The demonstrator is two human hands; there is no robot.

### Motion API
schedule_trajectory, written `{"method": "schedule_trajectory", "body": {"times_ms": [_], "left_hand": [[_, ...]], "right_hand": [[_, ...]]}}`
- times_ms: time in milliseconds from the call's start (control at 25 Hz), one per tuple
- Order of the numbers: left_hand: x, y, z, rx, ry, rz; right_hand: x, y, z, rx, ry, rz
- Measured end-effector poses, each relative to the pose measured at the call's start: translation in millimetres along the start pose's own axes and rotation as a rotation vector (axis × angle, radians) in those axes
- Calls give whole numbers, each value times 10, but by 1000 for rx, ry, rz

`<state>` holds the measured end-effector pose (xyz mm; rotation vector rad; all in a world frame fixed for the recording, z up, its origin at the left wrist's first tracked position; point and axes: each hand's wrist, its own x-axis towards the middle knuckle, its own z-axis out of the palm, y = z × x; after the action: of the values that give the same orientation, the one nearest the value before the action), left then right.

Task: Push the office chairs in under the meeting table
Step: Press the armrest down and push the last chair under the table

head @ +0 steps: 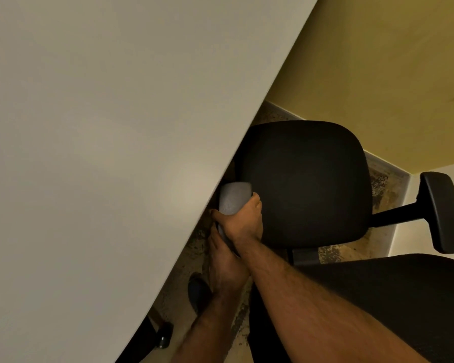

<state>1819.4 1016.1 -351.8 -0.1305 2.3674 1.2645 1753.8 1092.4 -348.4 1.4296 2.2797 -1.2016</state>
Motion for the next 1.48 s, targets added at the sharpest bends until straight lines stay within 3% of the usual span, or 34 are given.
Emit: {"method": "schedule_trajectory", "body": {"times_ms": [160,280,440,680,880,1200,1480], "left_hand": [[54,18,81,62,-73,-153],[44,113,69,9,-79,-183],[67,88,92,171,-131,-208],[-5,188,26,-4,-78,-207],[35,174,-38,-28,-117,-193],[72,67,-4,-5,-106,-190],[113,32,22,-22,-98,-201]], "right_hand": [[21,36,15,-25,4,-60],[28,48,27,-18,8,-78],[39,70,22,-56,17,-111],[45,50,14,-68,8,-98],[76,20,-8,-27,-16,-90],[322,95,-188,226,-224,-10],[370,99,-162,259,-224,-31]]}}
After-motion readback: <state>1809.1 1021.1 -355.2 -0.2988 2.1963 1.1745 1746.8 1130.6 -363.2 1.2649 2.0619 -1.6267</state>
